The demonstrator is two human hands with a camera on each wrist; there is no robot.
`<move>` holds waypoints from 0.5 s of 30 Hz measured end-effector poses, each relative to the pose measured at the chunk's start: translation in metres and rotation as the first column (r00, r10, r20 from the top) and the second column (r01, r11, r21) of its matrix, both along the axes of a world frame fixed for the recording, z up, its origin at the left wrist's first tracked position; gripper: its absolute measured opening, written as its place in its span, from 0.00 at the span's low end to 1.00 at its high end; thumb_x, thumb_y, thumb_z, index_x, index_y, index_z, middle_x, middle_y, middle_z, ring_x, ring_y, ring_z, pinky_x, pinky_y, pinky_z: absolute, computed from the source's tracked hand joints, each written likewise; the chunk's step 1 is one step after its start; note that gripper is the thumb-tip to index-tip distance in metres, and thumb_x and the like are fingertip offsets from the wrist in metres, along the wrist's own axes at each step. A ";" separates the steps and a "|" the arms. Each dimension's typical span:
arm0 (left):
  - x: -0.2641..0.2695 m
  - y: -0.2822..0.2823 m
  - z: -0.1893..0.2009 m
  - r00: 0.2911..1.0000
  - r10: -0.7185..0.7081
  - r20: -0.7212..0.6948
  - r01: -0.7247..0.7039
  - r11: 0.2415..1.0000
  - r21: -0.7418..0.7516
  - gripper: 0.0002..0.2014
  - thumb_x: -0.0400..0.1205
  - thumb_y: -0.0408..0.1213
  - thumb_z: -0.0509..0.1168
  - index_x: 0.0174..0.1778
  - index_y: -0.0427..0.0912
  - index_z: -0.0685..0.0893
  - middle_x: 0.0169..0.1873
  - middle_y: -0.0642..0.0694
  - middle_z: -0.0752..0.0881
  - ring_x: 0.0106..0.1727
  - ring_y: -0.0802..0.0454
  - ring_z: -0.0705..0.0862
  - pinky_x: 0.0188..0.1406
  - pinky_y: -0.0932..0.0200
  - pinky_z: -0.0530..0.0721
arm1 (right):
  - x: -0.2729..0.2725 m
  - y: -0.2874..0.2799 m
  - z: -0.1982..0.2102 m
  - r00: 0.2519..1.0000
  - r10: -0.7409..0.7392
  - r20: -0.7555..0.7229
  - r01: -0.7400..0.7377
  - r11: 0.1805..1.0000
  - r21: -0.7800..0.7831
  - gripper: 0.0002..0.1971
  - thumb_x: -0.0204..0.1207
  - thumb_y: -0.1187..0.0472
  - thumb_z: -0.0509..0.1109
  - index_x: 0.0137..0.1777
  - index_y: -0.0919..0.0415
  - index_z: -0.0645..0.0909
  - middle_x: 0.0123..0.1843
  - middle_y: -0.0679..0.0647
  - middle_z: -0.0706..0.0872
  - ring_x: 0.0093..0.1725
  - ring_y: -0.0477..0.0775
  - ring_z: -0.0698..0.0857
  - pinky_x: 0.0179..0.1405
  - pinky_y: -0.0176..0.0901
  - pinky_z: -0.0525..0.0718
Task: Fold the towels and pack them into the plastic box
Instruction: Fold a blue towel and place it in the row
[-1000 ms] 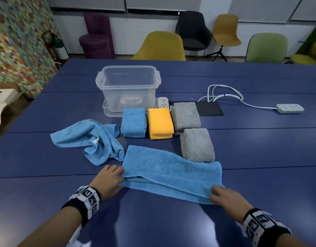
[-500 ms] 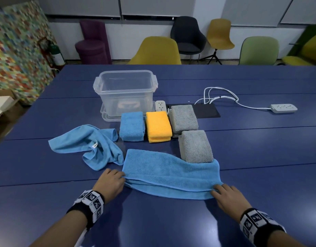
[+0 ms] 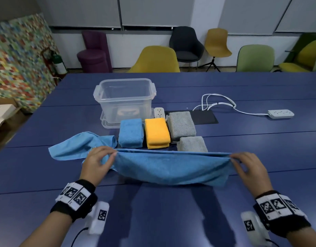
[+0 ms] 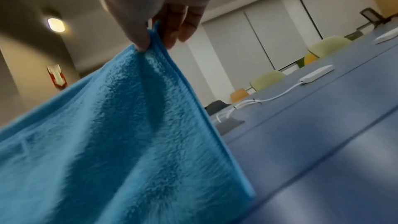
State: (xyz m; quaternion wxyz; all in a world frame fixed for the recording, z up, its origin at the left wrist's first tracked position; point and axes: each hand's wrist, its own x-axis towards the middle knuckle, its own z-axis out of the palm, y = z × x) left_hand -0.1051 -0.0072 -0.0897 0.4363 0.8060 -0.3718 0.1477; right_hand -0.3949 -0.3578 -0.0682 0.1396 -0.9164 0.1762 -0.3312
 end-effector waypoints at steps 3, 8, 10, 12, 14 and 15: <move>0.001 -0.002 0.026 0.998 0.029 0.049 -0.027 0.999 -0.047 0.14 0.76 0.48 0.63 0.40 0.43 0.89 0.44 0.81 0.79 0.48 0.75 0.77 0.54 0.81 0.68 | 0.004 -0.005 0.022 1.000 -0.007 -0.004 0.006 0.995 -0.098 0.23 0.79 0.48 0.57 0.45 0.66 0.86 0.40 0.57 0.88 0.43 0.49 0.75 0.44 0.37 0.73; 0.002 0.004 0.050 0.993 0.037 0.115 -0.034 0.999 -0.024 0.18 0.77 0.47 0.62 0.41 0.37 0.90 0.40 0.48 0.88 0.45 0.46 0.84 0.55 0.74 0.70 | 0.005 -0.015 0.048 0.999 -0.021 0.032 0.027 0.979 -0.201 0.22 0.77 0.51 0.57 0.43 0.66 0.88 0.38 0.57 0.90 0.42 0.49 0.75 0.44 0.40 0.73; -0.002 0.010 0.055 0.996 0.025 0.091 -0.025 1.000 0.001 0.19 0.78 0.48 0.60 0.43 0.37 0.89 0.42 0.54 0.87 0.46 0.43 0.84 0.55 0.76 0.68 | 0.004 -0.013 0.053 1.000 0.030 -0.007 -0.031 0.970 -0.240 0.27 0.80 0.45 0.54 0.43 0.65 0.88 0.37 0.56 0.89 0.42 0.49 0.76 0.43 0.40 0.73; -0.008 0.015 0.061 0.997 -0.002 0.080 0.000 1.000 0.022 0.20 0.79 0.48 0.58 0.45 0.37 0.89 0.45 0.73 0.83 0.47 0.53 0.82 0.55 0.80 0.67 | -0.001 -0.013 0.054 0.997 0.048 -0.052 -0.059 0.973 -0.224 0.27 0.80 0.43 0.53 0.44 0.63 0.87 0.37 0.56 0.88 0.40 0.53 0.81 0.43 0.41 0.73; -0.017 0.023 0.070 0.997 -0.023 0.078 0.021 1.000 0.020 0.19 0.79 0.47 0.57 0.47 0.39 0.88 0.49 0.84 0.77 0.46 0.67 0.78 0.53 0.81 0.67 | -0.008 -0.011 0.061 0.998 0.010 -0.058 -0.015 0.995 -0.097 0.20 0.76 0.45 0.55 0.48 0.56 0.85 0.37 0.57 0.87 0.38 0.59 0.85 0.43 0.38 0.73; -0.022 0.027 0.074 0.997 -0.031 0.078 0.030 1.000 0.006 0.18 0.79 0.48 0.57 0.47 0.40 0.88 0.49 0.84 0.78 0.46 0.71 0.77 0.51 0.81 0.69 | -0.013 -0.009 0.064 0.999 0.006 -0.053 -0.009 0.998 -0.057 0.19 0.75 0.45 0.55 0.50 0.54 0.84 0.38 0.57 0.86 0.39 0.58 0.84 0.44 0.35 0.73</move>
